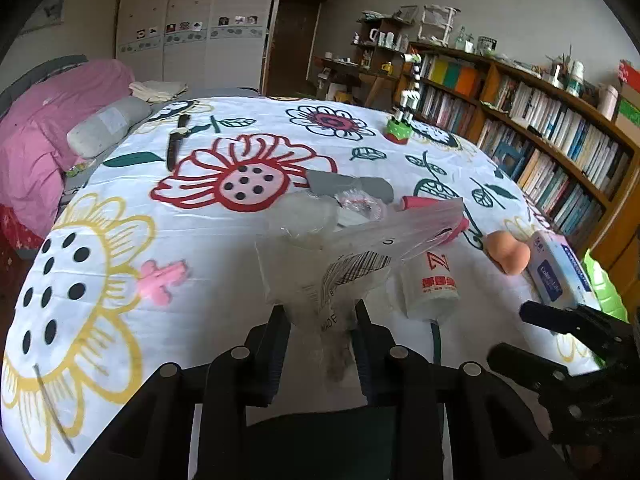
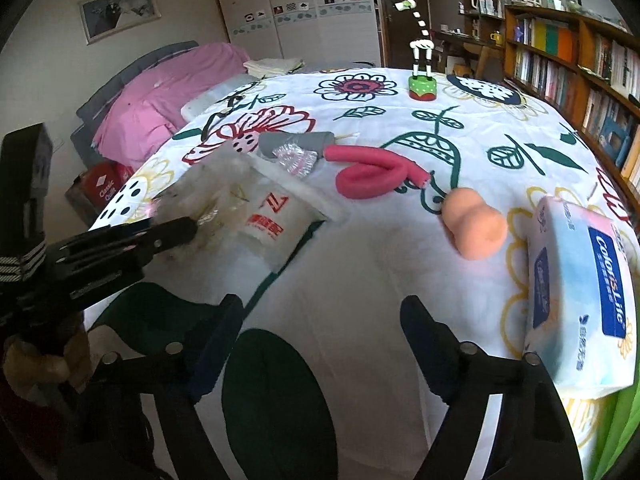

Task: Organize soft objects
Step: 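Lower the left tool onto the clear plastic bag and close it, then grasp the white packet with red N logo with the right tool while the left lifts the bag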

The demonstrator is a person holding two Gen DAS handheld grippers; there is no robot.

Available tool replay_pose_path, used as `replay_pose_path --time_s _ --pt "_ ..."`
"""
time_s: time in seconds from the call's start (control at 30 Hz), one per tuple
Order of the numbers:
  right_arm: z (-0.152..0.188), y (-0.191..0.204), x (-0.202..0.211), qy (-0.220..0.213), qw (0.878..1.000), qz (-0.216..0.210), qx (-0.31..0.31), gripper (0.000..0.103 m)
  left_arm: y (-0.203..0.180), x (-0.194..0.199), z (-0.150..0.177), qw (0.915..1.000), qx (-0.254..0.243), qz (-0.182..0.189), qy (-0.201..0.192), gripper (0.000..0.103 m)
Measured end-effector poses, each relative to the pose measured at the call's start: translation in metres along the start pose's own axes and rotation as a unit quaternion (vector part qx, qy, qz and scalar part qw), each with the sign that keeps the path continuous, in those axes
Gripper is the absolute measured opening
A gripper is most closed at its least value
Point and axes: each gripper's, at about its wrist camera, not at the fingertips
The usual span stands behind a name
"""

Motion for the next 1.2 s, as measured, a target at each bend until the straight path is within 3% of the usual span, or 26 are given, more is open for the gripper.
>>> replay_pose_path --time_s 0.23,0.3,0.37,0.4,0.6,0.83,0.97,1.2 --pt "-0.008 0.012 -0.008 0.001 1.0 -0.005 0.014 0.078 0.01 0.01 0.004 1.0 0.002 -0.006 0.002 0.034" --pt "-0.011 0.015 -0.01 0.0 1.0 -0.007 0.016 0.078 0.014 0.012 0.006 0.9999 0.007 -0.009 0.003 0.046" --pt "-0.015 0.017 -0.013 -0.002 1.0 -0.009 0.018 0.078 0.016 0.014 0.008 0.9998 0.009 -0.017 -0.002 0.07" --pt "-0.016 0.019 -0.014 -0.003 1.0 -0.008 0.018 0.077 0.018 0.015 0.008 0.9997 0.01 -0.02 -0.005 0.072" --pt "-0.027 0.021 -0.025 -0.005 1.0 -0.012 0.018 0.067 0.022 0.019 0.009 0.9995 0.011 -0.027 -0.008 0.073" --pt "-0.039 0.029 -0.04 -0.005 0.999 -0.028 0.028 0.062 0.02 0.021 0.011 0.9995 0.003 -0.029 -0.013 0.073" --pt "-0.041 0.031 -0.049 -0.002 0.999 -0.029 0.03 0.052 0.017 0.021 0.01 0.9995 -0.001 -0.026 -0.014 0.073" --pt "-0.04 0.03 -0.05 -0.005 0.999 -0.036 0.029 0.048 0.011 0.02 0.009 0.9996 -0.008 -0.022 -0.016 0.073"
Point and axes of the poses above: each gripper's, at about its wrist camera, not at the fingertips, and x roughly against the way its jaws point, y to its left, z to its underside, and after that the axes turned 1 degree about x, right-handed
